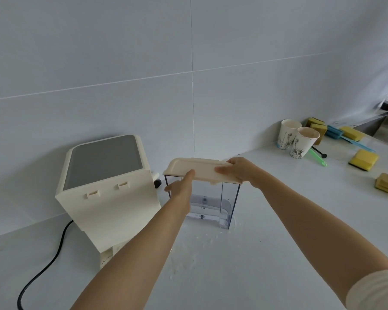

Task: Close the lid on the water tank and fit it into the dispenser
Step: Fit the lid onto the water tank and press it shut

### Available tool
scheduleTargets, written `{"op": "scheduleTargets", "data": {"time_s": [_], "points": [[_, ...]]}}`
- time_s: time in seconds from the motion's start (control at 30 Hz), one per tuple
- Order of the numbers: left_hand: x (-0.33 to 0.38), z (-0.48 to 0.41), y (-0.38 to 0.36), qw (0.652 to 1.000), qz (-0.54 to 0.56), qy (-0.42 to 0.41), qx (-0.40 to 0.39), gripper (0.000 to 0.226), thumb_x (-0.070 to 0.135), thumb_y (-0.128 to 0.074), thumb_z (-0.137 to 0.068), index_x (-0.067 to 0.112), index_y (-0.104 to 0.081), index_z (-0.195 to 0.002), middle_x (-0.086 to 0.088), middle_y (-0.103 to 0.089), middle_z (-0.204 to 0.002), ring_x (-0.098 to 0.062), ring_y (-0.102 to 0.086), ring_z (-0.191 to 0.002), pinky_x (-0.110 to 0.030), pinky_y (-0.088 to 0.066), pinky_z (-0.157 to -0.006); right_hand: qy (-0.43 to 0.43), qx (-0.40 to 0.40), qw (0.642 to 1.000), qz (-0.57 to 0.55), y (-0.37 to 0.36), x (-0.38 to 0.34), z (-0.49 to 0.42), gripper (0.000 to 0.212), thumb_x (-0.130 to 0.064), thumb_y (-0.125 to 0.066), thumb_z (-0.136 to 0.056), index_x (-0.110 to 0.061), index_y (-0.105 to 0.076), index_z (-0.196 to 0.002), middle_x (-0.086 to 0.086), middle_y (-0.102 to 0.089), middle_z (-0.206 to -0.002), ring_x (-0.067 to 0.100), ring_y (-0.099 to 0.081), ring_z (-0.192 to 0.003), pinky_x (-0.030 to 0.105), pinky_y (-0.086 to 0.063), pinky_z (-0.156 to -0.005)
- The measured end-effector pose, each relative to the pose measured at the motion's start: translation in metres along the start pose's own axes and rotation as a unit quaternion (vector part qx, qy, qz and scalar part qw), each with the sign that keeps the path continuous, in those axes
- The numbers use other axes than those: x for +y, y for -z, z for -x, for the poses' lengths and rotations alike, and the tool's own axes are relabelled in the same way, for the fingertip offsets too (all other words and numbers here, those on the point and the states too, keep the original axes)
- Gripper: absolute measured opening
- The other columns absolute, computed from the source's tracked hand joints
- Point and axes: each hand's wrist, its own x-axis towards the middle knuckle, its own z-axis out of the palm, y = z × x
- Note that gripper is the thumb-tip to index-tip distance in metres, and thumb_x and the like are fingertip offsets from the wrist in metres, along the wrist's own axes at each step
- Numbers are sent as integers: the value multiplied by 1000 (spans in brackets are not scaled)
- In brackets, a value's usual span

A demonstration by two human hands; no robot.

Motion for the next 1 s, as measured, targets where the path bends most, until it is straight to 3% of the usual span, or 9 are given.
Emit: {"op": "scheduleTargets", "data": {"time_s": [0.17, 0.3, 0.37, 0.5, 0.57, 0.63, 0.73, 0.87, 1.0], "points": [[6, -9, 2, 999, -16, -31, -14, 83, 47, -53, -83, 5, -17, -145, -11, -33, -148, -32, -33, -133, -43, -28, -110, -8, -21, 1000, -8, 3, 7, 6, 32, -43, -68, -73, -16, -50, -74, -2, -54, -76, 14, -52, -74, 28, -46, -70], [13, -10, 0, 993, -83, -78, -38, 69, 42, -46, -88, 5, -24, -143, -14, -41, -141, -31, -40, -127, -34, -32, -89, -22, -34, 998, 39, 4, 6, 14, 41, -47, -66, -73, -12, -51, -88, -2, -54, -78, 13, -53, -74, 25, -48, -67], [17, -11, -2, 984, -131, -112, -45, 60, 38, -43, -91, 4, -31, -138, -15, -44, -137, -31, -42, -125, -34, -33, -89, -31, -42, 997, 58, 4, 4, 18, 44, -47, -65, -74, -10, -50, -92, 0, -55, -78, 11, -52, -67, 22, -47, -61], [28, -11, -5, 956, -215, -191, -54, 23, 29, -43, -90, 8, -52, -92, -8, -54, -90, -26, -47, -90, -28, -34, -67, -53, -68, 995, 43, 3, 1, 27, 43, -46, -67, -73, -11, -48, -88, 3, -57, -77, 12, -54, -58, 19, -47, -54], [33, -11, -7, 942, -254, -214, -55, 24, 25, -43, -90, 12, -47, -70, 0, -45, -70, -21, -44, -74, -26, -29, -53, -60, -78, 995, 32, 2, 1, 30, 43, -47, -68, -72, -12, -48, -86, 3, -58, -74, 13, -56, -57, 20, -48, -53], [36, -12, -11, 931, -274, -233, -59, 29, 22, -43, -90, 13, -39, -63, 1, -39, -64, -17, -38, -63, -25, -25, -50, -61, -82, 994, 27, -2, 1, 32, 47, -48, -68, -71, -10, -52, -95, 3, -61, -76, 14, -58, -58, 21, -50, -57], [38, -12, -19, 919, -292, -258, -67, 33, 17, -40, -89, 15, -27, -59, 0, -30, -61, -14, -27, -55, -26, -19, -49, -68, -91, 993, 26, -10, -1, 34, 56, -51, -67, -70, -8, -57, -106, 9, -65, -89, 14, -60, -59, 20, -50, -56], [37, -12, -23, 908, -302, -281, -76, 32, 14, -36, -89, 15, -27, -58, 0, -29, -60, -14, -26, -54, -26, -18, -50, -77, -96, 992, 18, -19, 2, 35, 57, -58, -65, -68, -9, -57, -97, 9, -64, -82, 14, -61, -56, 17, -47, -48], [35, -10, -19, 915, -294, -253, -110, 12, 19, -33, -91, 15, -42, -85, -1, -39, -74, -16, -35, -68, -27, -24, -57, -70, -105, 992, 31, -15, 5, 35, 54, -61, -59, -71, -13, -54, -97, 3, -62, -78, 13, -61, -60, 20, -48, -55]]}}
